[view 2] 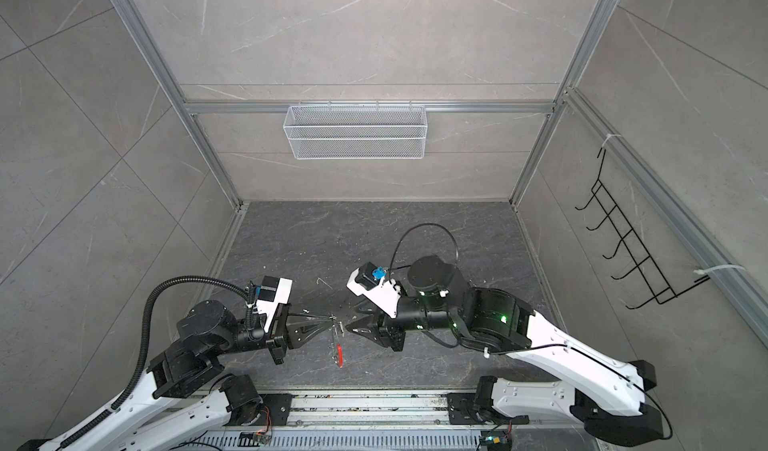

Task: Remove the keys from the keyring

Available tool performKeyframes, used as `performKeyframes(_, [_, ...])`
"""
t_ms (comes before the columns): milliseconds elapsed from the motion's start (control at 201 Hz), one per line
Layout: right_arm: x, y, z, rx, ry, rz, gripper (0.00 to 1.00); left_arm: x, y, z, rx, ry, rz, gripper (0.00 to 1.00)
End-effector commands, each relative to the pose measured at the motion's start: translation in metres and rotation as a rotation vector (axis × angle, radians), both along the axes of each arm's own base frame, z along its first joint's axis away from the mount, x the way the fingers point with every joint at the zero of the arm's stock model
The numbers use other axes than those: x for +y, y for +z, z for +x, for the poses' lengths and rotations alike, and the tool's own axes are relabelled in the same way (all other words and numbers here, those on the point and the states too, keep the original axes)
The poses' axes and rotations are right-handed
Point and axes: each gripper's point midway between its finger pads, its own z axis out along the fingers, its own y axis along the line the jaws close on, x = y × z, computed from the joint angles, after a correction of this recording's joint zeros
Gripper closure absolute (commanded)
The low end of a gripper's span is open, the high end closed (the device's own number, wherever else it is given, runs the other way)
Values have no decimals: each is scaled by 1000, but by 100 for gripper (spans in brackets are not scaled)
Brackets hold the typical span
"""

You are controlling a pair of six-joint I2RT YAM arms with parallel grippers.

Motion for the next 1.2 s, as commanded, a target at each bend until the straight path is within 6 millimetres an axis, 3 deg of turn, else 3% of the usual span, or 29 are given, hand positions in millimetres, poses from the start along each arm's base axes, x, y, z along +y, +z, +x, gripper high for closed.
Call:
performKeyframes(0, [14, 20, 7, -51, -9, 154, 55, 6, 39, -3, -84, 6, -149, 100])
performKeyframes(164, [20, 12, 6, -52, 8, 195, 55, 5, 41, -4, -90, -10, -173, 100])
performKeyframes(393, [24, 6, 4, -39, 25, 194, 64, 4, 39, -5, -82, -17, -177, 100])
performKeyframes(852, [28, -1, -2, -15, 64, 177, 100, 9, 46, 1, -82, 27, -227, 100])
performKeyframes(1190, [42, -23, 1, 31, 83, 112, 100, 5, 47, -4, -79, -16, -232, 100])
